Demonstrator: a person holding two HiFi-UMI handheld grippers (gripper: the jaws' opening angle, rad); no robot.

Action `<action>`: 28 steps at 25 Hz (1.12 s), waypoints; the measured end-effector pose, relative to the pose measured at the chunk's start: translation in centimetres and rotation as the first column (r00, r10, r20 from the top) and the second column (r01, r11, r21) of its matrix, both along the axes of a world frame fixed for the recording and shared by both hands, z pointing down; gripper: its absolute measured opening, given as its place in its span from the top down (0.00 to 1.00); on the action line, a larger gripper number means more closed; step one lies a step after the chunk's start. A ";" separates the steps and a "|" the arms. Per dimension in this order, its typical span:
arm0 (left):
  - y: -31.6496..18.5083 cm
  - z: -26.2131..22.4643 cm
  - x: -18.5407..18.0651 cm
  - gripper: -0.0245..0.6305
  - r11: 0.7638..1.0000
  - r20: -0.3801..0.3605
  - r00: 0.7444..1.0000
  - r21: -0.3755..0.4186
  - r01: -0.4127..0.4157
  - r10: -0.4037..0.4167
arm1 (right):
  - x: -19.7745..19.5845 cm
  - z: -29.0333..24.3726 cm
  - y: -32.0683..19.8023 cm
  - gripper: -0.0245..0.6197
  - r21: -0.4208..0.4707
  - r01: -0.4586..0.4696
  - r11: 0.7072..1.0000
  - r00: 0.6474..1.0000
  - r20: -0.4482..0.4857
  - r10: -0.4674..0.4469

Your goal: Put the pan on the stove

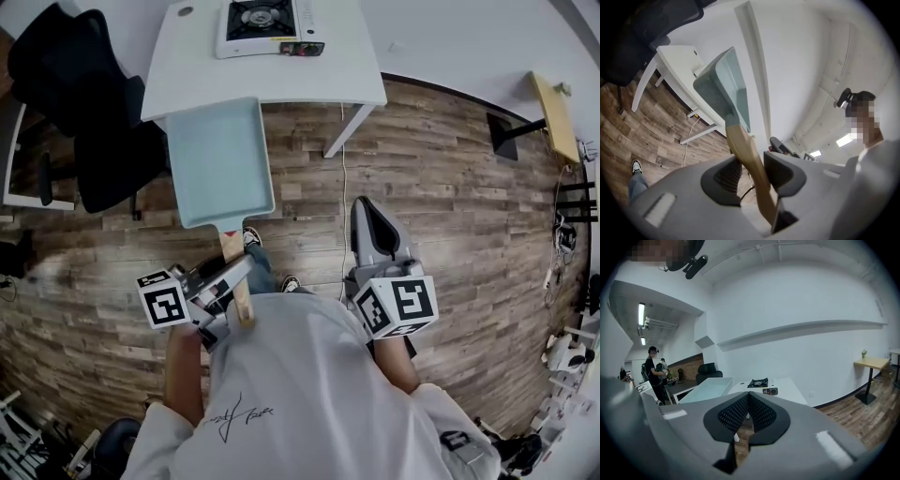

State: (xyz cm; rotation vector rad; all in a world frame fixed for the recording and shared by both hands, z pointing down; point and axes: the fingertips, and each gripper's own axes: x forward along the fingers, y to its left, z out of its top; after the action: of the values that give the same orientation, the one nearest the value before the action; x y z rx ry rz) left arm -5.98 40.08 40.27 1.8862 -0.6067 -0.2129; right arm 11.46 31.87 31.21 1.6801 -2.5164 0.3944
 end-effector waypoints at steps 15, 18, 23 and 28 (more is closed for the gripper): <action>-13.4 -2.2 -6.7 0.67 0.994 -0.006 0.997 0.084 -0.073 0.074 | -8.4 -1.8 -10.9 0.97 0.036 0.002 0.999 0.998 -0.057 0.000; -15.2 -2.5 -7.1 0.67 0.989 0.014 0.995 0.108 -0.099 0.098 | -9.8 -2.3 -12.5 0.97 0.053 0.012 0.999 0.997 -0.077 -0.007; -17.3 -2.0 -7.4 0.67 0.983 0.024 0.989 0.107 -0.149 0.148 | -11.1 -2.4 -14.1 0.97 0.056 0.004 0.998 0.995 -0.097 0.002; -18.0 -2.2 -7.3 0.67 0.982 0.002 0.987 0.096 -0.162 0.162 | -11.0 -2.2 -15.1 0.97 0.058 -0.025 0.998 0.994 -0.107 0.031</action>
State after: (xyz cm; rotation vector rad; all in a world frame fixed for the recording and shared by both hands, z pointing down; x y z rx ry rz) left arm -13.32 22.07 38.03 2.0159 -0.4425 -0.1435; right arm 0.46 16.82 29.00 1.7094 -2.4506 0.2302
